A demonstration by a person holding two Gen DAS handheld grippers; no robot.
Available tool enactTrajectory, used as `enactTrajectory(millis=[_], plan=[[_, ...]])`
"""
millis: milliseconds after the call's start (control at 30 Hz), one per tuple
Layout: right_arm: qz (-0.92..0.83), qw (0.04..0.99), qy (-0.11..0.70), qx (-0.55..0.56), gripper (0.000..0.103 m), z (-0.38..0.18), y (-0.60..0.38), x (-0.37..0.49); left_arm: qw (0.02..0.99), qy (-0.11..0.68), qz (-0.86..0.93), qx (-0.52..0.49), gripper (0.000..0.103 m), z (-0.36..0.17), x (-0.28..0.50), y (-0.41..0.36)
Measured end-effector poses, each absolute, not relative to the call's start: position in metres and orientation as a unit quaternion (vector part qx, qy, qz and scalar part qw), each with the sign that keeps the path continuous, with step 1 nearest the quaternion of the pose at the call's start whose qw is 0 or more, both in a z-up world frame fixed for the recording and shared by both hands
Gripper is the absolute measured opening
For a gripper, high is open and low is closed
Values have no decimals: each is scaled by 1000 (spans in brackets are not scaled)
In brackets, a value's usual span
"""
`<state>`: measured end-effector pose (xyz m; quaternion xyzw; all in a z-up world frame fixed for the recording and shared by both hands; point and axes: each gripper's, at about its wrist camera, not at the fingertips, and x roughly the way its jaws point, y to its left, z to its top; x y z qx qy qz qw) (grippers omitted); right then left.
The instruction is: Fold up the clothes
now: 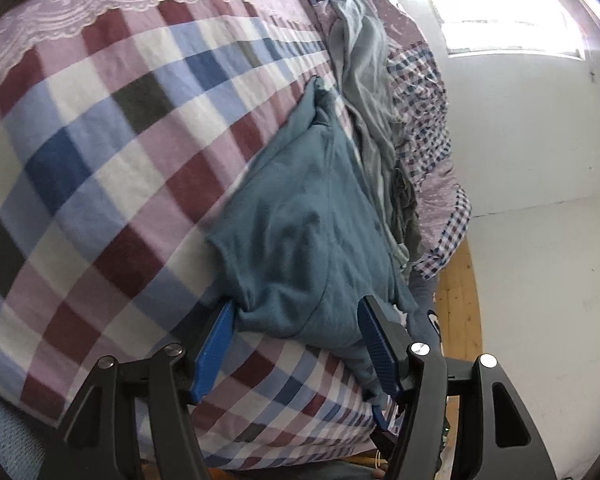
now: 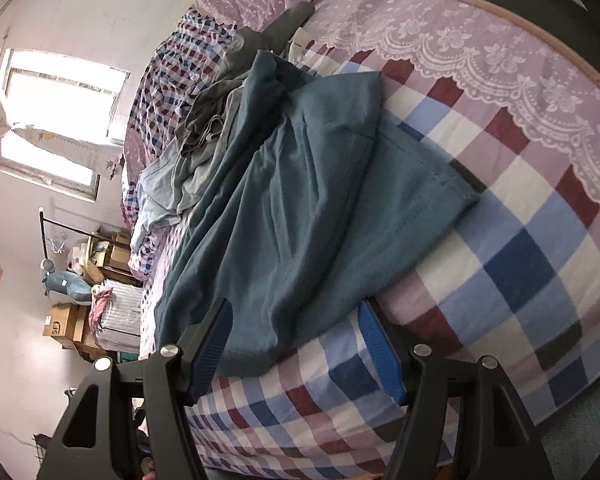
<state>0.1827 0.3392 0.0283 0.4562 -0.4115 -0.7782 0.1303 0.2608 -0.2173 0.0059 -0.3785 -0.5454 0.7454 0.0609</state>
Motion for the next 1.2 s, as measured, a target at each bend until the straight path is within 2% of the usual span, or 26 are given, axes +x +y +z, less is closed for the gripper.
enactTrajectory(millis=[200, 467, 567, 733, 1000, 1200], plan=[[-771, 144, -431, 447, 70, 22, 334, 172, 69, -556, 744, -363, 66, 4, 248, -220], [-781, 144, -416, 444, 70, 26, 325, 160, 59, -566, 743, -353, 67, 0, 218, -223], [-784, 155, -414, 435, 70, 30, 320, 152, 62, -562, 747, -349, 76, 1, 208, -221], [-788, 159, -406, 435, 70, 29, 311, 140, 73, -551, 757, -344, 76, 6, 192, -217], [-785, 167, -407, 436, 70, 27, 311, 142, 86, -563, 739, -361, 76, 2, 208, -213], [-775, 171, -412, 448, 69, 25, 312, 153, 55, -582, 725, -366, 75, 1, 230, -218]])
